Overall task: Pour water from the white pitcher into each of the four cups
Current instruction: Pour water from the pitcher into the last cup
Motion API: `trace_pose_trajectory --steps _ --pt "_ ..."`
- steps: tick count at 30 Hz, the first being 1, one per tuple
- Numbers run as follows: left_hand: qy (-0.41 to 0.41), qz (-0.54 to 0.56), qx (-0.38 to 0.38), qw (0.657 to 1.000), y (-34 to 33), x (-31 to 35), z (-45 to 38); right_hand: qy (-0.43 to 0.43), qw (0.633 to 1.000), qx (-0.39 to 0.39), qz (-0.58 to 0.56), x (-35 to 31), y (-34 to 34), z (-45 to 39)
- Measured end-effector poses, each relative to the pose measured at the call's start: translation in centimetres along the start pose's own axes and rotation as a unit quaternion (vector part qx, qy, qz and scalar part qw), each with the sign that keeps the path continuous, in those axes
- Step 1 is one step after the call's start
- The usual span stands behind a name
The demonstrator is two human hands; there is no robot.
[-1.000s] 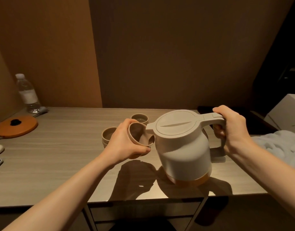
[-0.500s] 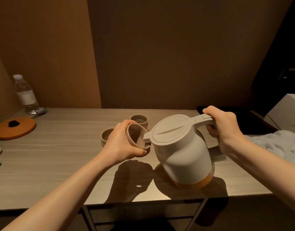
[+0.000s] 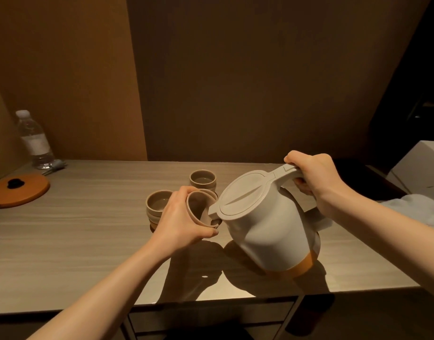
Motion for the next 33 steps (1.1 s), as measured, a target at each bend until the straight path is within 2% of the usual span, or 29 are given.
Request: trace_pose_trajectory --steps 20,33 --pt "-0.027 -0.072 -0.002 0.997 0.0 0.1 0.0 0.052 0.995 -0.010 0.081 -1.1 -1.4 -0.7" --pt "-0.020 -0.066 -0.019 0.997 -0.5 0.0 0.0 0.049 0.991 -0.022 0.120 -1.5 -1.9 -1.2"
Point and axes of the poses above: each hand's wrist, its own z-axis away from the middle knuckle, its own y-axis out of the back of the hand, x = y × z, the point moved 4 cm from there along -z, towards the middle knuckle, and after that the axes turned 5 degrees about x, right-handed, at the moved point
